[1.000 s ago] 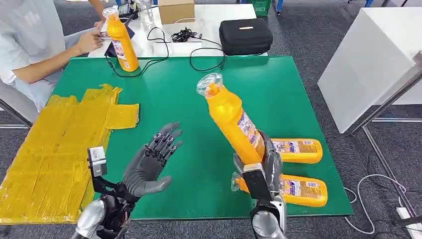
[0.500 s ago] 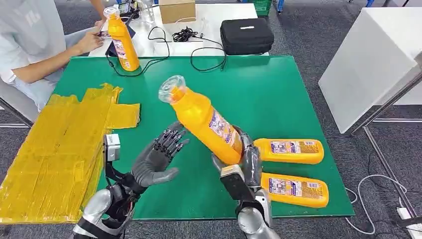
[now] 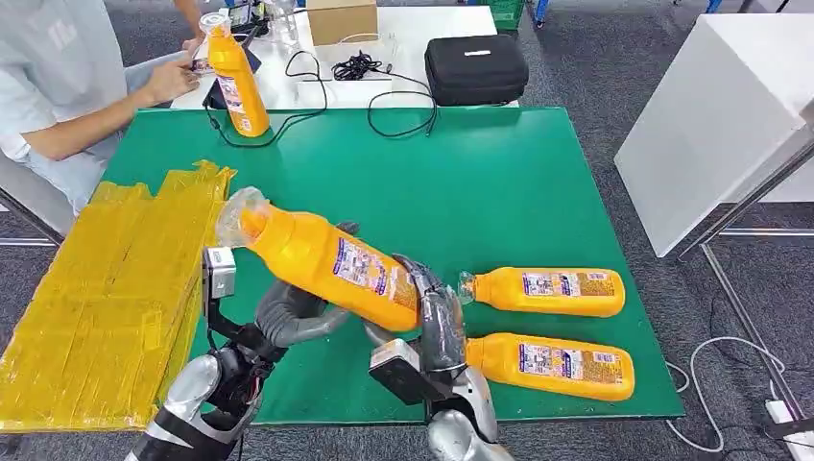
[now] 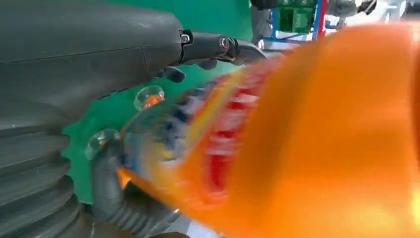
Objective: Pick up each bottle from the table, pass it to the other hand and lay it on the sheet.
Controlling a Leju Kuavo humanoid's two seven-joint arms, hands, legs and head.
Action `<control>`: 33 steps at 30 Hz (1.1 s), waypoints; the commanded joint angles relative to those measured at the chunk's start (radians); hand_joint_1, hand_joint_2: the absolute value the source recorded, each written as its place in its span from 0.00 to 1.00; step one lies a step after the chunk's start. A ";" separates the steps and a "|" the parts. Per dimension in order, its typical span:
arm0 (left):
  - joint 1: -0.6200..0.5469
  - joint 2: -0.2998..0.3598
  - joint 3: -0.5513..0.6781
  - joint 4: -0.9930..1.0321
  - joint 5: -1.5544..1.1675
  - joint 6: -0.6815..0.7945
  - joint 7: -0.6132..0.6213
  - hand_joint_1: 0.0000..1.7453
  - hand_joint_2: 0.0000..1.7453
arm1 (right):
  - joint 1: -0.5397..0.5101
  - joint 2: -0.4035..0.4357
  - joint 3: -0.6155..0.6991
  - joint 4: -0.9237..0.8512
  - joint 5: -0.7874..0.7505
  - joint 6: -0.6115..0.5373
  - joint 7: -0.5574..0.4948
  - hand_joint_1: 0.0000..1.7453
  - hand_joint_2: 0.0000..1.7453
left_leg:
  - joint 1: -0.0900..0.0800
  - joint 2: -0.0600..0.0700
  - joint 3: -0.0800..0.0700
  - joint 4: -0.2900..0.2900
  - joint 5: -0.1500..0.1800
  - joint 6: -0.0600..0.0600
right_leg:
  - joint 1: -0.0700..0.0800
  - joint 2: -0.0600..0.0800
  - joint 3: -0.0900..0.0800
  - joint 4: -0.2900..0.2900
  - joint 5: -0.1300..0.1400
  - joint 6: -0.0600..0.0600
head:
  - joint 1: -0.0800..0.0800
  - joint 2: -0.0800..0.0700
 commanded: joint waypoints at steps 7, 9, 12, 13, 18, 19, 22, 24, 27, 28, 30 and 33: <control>-0.066 -0.026 0.030 0.120 0.044 0.010 -0.019 0.00 1.00 | -0.167 -0.011 0.299 0.375 0.073 0.118 0.062 1.00 1.00 | 0.000 0.000 0.003 -0.001 0.000 0.000 | 0.001 0.000 0.003 -0.001 0.000 0.000 | 0.000 0.000; -0.064 -0.033 0.041 0.122 0.057 0.014 -0.024 0.00 1.00 | -0.177 -0.006 0.318 0.401 0.075 0.132 0.064 1.00 1.00 | 0.001 -0.001 0.006 -0.001 -0.001 0.000 | 0.001 -0.002 0.005 -0.002 -0.001 -0.001 | 0.000 0.000; -0.042 -0.061 0.081 0.104 0.092 0.046 -0.046 0.00 1.00 | -0.183 -0.004 0.330 0.416 0.069 0.143 0.067 1.00 1.00 | 0.001 -0.002 0.005 -0.001 -0.001 0.000 | 0.001 -0.003 0.005 -0.001 -0.001 -0.001 | 0.000 0.000; -0.031 -0.074 0.098 0.091 0.104 0.066 -0.056 0.04 1.00 | -0.183 -0.005 0.330 0.416 0.066 0.141 0.070 1.00 1.00 | 0.000 -0.001 0.003 -0.001 0.000 0.000 | 0.001 -0.002 0.003 -0.001 -0.001 0.000 | 0.000 0.000; -0.007 -0.090 0.109 0.038 0.111 0.138 -0.066 1.00 1.00 | -0.175 -0.012 0.315 0.392 0.046 0.118 0.080 1.00 1.00 | 0.000 -0.003 0.002 0.000 0.000 0.000 | 0.001 -0.004 0.002 -0.001 -0.001 0.000 | 0.000 0.000; -0.006 -0.089 0.109 0.038 0.108 0.143 -0.066 1.00 1.00 | -0.173 -0.014 0.310 0.384 0.044 0.111 0.081 1.00 1.00 | 0.001 -0.004 0.004 0.000 -0.001 0.000 | 0.002 -0.005 0.005 -0.001 -0.003 0.000 | 0.000 0.000; -0.005 -0.087 0.109 0.041 0.105 0.149 -0.066 1.00 1.00 | -0.164 -0.021 0.290 0.353 0.037 0.097 0.086 1.00 1.00 | 0.001 -0.005 0.004 0.000 -0.001 0.000 | 0.002 -0.006 0.005 -0.001 -0.003 -0.001 | 0.000 0.000; -0.005 -0.088 0.109 0.043 0.104 0.150 -0.067 1.00 1.00 | -0.162 -0.023 0.285 0.346 0.036 0.095 0.087 1.00 1.00 | 0.001 -0.004 0.003 0.000 -0.001 0.000 | 0.001 -0.005 0.003 -0.001 -0.002 -0.001 | 0.000 0.000; -0.005 -0.088 0.109 0.043 0.104 0.150 -0.067 1.00 1.00 | -0.162 -0.023 0.285 0.346 0.036 0.095 0.087 1.00 1.00 | 0.001 -0.004 0.002 0.000 -0.001 -0.001 | 0.002 -0.005 0.003 -0.001 -0.002 -0.001 | 0.000 0.000; -0.005 -0.088 0.109 0.043 0.104 0.150 -0.067 1.00 1.00 | -0.162 -0.023 0.285 0.346 0.036 0.095 0.087 1.00 1.00 | 0.001 -0.005 0.004 0.001 -0.001 -0.001 | 0.002 -0.006 0.005 -0.001 -0.003 -0.001 | 0.000 0.000; -0.005 -0.088 0.109 0.043 0.104 0.150 -0.067 1.00 1.00 | -0.162 -0.023 0.285 0.346 0.036 0.095 0.087 1.00 1.00 | 0.000 -0.004 0.003 0.000 -0.001 -0.001 | 0.001 -0.005 0.003 -0.001 -0.002 -0.001 | 0.000 0.000; -0.005 -0.088 0.109 0.043 0.104 0.150 -0.067 1.00 1.00 | -0.162 -0.023 0.285 0.346 0.036 0.095 0.087 1.00 1.00 | 0.000 -0.004 0.003 0.000 -0.001 0.000 | 0.001 -0.005 0.003 -0.001 -0.002 0.000 | 0.000 0.000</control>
